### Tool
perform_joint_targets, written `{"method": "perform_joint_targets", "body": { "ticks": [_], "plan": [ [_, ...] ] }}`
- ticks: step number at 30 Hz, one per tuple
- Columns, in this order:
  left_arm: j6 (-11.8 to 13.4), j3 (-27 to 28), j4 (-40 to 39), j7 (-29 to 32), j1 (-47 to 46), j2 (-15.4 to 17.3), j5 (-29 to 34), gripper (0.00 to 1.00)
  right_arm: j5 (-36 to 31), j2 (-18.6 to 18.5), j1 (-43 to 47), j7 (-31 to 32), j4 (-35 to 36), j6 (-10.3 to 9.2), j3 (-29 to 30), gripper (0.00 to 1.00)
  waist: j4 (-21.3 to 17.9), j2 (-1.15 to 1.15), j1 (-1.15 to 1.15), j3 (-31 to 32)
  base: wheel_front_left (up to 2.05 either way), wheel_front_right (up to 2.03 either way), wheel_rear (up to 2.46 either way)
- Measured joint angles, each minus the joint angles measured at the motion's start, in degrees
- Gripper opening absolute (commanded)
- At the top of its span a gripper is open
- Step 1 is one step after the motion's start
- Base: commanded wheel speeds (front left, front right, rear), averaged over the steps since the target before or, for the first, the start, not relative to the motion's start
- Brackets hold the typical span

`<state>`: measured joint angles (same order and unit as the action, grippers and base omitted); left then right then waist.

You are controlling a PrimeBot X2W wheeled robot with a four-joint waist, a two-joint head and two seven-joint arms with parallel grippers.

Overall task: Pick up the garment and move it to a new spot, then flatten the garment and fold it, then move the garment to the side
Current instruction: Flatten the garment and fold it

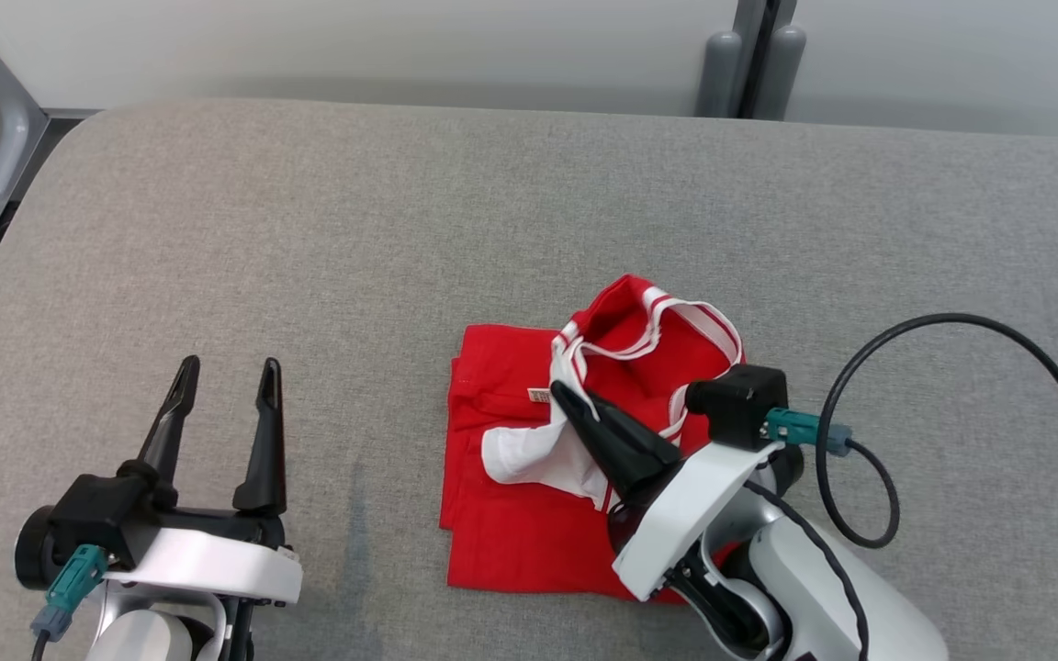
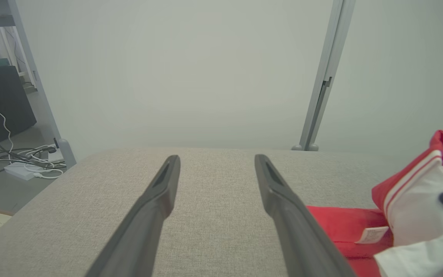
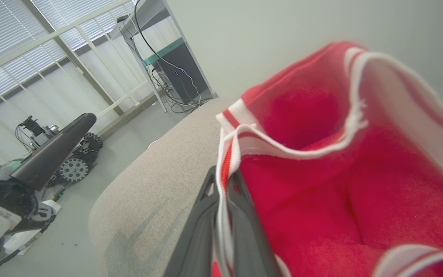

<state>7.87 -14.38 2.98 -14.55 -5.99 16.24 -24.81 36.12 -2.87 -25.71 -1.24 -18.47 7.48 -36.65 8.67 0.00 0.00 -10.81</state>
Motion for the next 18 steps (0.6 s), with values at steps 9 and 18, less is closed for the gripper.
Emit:
{"method": "perform_joint_targets", "body": {
  "ticks": [9,18],
  "plan": [
    [-1.3,-0.5,1.5,-0.2,-1.6,-0.7,0.0,1.0,6.2,0.2,-4.2,-6.0,-9.1,0.0,-7.0,0.0,1.5,0.0,0.0,-1.4,0.0,0.0,0.0],
    [-2.4,-1.0,3.2,-0.3,-2.8,-1.8,0.1,1.0,11.5,0.1,-7.6,-8.4,-14.2,0.0,-14.1,0.0,2.8,0.0,0.0,-1.8,0.0,0.0,0.0]
  ]
}}
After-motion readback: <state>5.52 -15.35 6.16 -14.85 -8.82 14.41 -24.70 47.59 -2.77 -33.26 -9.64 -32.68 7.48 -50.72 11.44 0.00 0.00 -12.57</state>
